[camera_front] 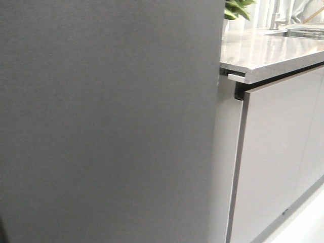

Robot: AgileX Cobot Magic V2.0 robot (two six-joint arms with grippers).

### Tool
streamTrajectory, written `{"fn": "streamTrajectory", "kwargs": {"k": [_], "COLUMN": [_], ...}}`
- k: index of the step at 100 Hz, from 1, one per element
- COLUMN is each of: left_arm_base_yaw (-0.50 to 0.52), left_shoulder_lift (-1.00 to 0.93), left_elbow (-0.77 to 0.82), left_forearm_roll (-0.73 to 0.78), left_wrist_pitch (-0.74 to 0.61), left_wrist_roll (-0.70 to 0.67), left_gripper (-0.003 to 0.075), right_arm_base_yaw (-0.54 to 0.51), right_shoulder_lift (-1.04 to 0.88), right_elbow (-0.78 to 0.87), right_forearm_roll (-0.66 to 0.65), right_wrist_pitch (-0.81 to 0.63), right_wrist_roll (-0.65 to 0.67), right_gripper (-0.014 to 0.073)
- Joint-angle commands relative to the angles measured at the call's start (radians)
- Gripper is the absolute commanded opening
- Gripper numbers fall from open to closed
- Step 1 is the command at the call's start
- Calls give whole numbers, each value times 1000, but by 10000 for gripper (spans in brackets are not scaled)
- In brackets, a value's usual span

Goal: Close fridge door

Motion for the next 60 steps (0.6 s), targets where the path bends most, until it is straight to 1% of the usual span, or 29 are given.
{"fn": "streamTrajectory", "kwargs": {"k": [1, 19, 42, 51, 57, 60], "left_arm_base_yaw": [-3, -3, -3, -3, -3, -3], "left_shoulder_lift": [-20, -20, -20, -20, -20, -20], "left_elbow": [35, 35, 35, 35, 35, 35], "left_forearm_roll": [-6, -6, -6, -6, -6, -6], "left_wrist_pitch": [-72, -72, -72, -72, -72, -72], "left_wrist_roll": [-5, -5, -5, -5, -5, -5], "left_gripper": [-20, -20, -20, -20, -20, -20], "right_arm_base_yaw": [-1, -1, -1, -4, -17, -24], "right_shoulder_lift": [76, 142, 149, 139, 122, 112], "right_elbow": [-75, -131, -131, -131, -131, -131], "right_forearm_roll": [29, 29, 13, 5, -24, -55], "right_wrist_pitch": [-205, -194, -183, -156, -141, -135], "right_wrist_roll": [-13, -14, -15, -15, 13, 51], "right_gripper": [-44, -44, -44, -43, -43, -43]}}
